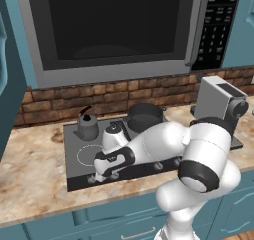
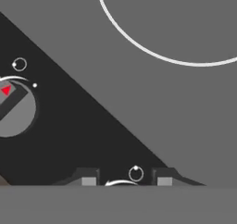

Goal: Pick the kettle from the cabinet and place it on a stove burner. Then pick the pot from the counter and place it on another stove burner. Finally, turn both burners on.

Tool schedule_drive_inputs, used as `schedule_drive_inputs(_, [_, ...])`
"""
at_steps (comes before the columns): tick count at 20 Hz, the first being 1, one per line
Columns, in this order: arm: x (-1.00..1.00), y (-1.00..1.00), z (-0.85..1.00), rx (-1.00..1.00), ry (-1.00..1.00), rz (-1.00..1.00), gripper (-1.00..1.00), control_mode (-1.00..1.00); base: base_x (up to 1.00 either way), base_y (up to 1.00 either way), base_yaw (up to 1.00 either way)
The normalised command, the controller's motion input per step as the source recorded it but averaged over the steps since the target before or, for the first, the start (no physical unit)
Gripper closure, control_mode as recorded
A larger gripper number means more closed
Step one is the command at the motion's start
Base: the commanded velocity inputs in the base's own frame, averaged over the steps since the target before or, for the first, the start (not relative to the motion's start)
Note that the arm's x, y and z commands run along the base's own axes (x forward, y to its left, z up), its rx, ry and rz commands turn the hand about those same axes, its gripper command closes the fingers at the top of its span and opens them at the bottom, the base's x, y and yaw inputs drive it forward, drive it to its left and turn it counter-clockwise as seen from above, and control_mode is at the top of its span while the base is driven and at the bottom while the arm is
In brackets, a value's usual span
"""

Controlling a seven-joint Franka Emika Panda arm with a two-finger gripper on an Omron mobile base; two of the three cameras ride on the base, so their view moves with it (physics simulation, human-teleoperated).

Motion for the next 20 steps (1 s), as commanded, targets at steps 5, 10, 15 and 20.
schedule_drive_inputs(5, [0.00, 0.00, -0.18, 0.00, -0.04, 0.10, -1.00, -1.00, 0.00, 0.00, 0.00])
schedule_drive_inputs(10, [-0.07, 0.00, -0.06, 0.00, -0.06, 0.08, -1.00, -1.00, 0.00, 0.00, 0.00])
schedule_drive_inputs(15, [-0.10, 0.00, 0.00, 0.00, -0.08, 0.07, -1.00, -1.00, 0.00, 0.00, 0.00])
schedule_drive_inputs(20, [-0.08, 0.00, 0.12, 0.00, -0.06, 0.05, -1.00, -1.00, 0.00, 0.00, 0.00])
